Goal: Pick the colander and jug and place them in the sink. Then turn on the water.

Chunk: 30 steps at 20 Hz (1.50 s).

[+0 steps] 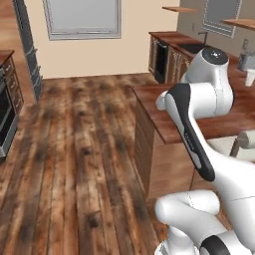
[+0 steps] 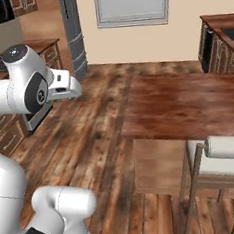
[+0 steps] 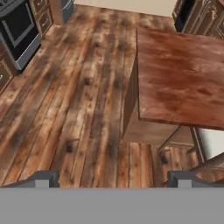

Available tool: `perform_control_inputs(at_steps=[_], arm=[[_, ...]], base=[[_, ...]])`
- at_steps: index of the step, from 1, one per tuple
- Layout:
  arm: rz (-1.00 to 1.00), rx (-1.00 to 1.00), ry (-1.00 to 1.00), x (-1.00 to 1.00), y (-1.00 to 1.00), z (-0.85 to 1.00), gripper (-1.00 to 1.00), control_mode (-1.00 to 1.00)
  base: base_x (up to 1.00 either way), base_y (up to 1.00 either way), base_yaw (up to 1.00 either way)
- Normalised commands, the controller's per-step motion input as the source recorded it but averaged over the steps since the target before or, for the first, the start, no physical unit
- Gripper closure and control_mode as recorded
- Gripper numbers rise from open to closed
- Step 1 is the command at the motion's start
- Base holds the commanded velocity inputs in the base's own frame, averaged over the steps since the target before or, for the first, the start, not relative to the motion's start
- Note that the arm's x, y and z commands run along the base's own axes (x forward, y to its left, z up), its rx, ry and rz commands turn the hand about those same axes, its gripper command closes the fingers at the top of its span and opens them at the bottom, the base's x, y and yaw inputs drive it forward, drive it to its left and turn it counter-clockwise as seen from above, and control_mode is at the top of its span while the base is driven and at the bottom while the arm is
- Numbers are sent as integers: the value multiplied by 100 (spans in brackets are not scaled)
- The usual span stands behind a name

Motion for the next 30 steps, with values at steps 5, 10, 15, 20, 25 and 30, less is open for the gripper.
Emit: perform_control_inputs(at_steps=[5, 10, 15, 20, 25, 30], arm=[[0, 0, 0, 0, 0, 0, -100, 100], [0, 0, 0, 0, 0, 0, -100, 100], [0, 0, 0, 0, 0, 0, -100, 100], [0, 0, 0, 0, 0, 0, -100, 100], [0, 0, 0, 0, 0, 0, -100, 100], [0, 0, 0, 0, 0, 0, -100, 100]], base=[[65, 100, -13], [100, 94, -8], [100, 77, -6], [100, 33, -2], [100, 0, -4], [100, 0, -6]])
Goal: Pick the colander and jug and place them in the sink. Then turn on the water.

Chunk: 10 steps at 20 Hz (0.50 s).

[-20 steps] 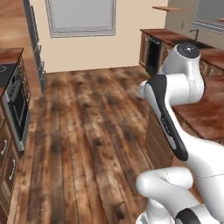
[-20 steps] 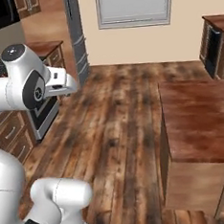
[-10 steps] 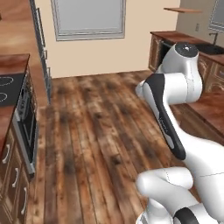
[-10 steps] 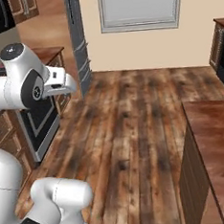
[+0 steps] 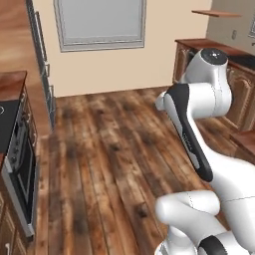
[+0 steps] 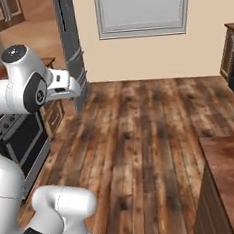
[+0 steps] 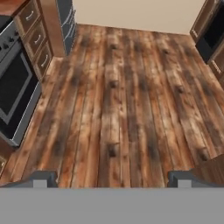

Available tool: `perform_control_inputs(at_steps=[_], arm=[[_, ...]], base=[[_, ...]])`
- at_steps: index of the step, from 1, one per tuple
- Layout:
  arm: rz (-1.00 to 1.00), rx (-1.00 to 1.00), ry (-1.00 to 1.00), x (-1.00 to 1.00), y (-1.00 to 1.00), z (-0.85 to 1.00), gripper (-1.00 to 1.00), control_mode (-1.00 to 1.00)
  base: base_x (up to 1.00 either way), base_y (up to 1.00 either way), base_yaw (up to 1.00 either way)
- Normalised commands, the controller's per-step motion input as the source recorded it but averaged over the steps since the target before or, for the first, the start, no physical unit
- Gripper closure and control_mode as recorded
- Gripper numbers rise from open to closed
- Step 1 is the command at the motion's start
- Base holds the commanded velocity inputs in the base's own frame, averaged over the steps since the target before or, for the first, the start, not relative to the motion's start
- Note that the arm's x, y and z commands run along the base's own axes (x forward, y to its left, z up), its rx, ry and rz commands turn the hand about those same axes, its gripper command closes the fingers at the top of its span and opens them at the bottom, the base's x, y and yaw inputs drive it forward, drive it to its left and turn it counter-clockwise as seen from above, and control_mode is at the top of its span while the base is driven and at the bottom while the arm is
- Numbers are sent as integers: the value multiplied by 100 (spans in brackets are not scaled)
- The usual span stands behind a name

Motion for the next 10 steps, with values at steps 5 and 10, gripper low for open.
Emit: perform_control_inputs(at_steps=[5, 10], arm=[[0, 0, 0, 0, 0, 0, -100, 100], [0, 0, 0, 0, 0, 0, -100, 100]], base=[[97, 5, -31], [66, 17, -61]])
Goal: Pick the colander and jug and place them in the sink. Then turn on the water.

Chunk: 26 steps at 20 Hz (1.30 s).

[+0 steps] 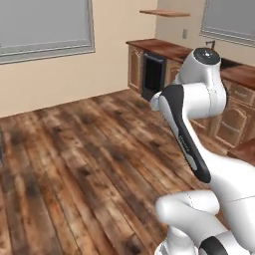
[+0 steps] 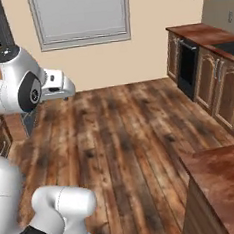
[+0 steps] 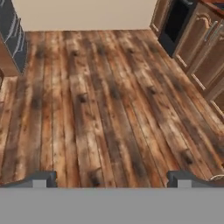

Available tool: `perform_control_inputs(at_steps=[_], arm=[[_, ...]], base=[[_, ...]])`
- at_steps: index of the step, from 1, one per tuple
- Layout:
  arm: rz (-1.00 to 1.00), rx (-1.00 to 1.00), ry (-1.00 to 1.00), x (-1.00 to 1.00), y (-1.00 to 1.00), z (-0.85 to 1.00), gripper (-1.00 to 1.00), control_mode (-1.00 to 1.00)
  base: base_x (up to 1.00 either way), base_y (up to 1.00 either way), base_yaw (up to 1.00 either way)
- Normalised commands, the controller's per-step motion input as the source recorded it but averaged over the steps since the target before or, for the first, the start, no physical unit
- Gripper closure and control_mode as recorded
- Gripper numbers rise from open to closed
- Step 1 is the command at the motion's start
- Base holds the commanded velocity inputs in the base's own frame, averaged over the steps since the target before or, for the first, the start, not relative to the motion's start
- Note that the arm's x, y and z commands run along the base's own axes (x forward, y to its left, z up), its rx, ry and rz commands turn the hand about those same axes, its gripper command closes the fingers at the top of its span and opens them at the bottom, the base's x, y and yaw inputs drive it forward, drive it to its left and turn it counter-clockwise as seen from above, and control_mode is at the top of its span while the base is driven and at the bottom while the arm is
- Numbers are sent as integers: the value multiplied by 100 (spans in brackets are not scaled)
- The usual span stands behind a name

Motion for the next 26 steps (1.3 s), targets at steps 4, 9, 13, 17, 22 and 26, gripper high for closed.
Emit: perform_control_inputs(at_steps=[4, 9, 13, 17, 22, 26], arm=[[0, 0, 0, 0, 0, 0, -100, 100], [0, 0, 0, 0, 0, 0, -100, 100], [0, 0, 0, 0, 0, 0, -100, 100], [0, 0, 0, 0, 0, 0, -100, 100], [0, 0, 0, 0, 0, 0, -100, 100], [0, 0, 0, 0, 0, 0, -100, 100]], base=[[56, 40, -62], [49, 85, -65], [48, 100, -60], [59, 95, -60], [83, 67, -61], [90, 43, -55]])
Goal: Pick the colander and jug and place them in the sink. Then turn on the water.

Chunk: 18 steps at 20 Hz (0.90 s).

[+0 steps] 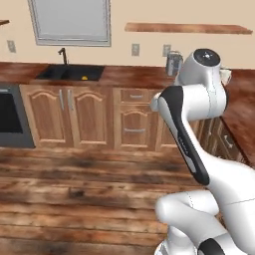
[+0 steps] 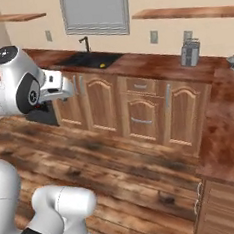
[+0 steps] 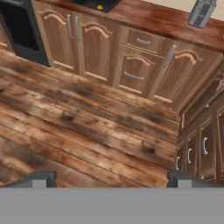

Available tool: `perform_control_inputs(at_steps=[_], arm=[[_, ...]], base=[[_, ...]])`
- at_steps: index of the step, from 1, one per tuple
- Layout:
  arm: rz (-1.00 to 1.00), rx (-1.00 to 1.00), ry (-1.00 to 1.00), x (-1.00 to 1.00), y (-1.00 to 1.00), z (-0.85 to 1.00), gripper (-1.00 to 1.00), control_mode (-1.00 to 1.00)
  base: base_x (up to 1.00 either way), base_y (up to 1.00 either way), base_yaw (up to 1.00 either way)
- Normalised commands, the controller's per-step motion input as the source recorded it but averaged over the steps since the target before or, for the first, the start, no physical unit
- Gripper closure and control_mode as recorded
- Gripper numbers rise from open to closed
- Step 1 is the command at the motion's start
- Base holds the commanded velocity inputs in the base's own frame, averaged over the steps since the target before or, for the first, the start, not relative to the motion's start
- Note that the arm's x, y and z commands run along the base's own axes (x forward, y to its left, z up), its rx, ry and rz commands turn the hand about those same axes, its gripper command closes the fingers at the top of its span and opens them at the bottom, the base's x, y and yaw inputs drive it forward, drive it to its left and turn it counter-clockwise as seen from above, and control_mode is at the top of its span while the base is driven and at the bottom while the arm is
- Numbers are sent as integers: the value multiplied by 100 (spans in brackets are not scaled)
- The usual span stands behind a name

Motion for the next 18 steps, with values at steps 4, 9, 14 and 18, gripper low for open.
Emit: perform_control_inputs(at_steps=[4, 9, 14, 18], arm=[[0, 0, 0, 0, 0, 0, -100, 100], [0, 0, 0, 0, 0, 0, -100, 100], [0, 0, 0, 0, 0, 0, -100, 100], [0, 0, 0, 0, 0, 0, -100, 100]], base=[[100, 29, -50], [100, 39, -45], [100, 26, -42], [100, 17, -34]])
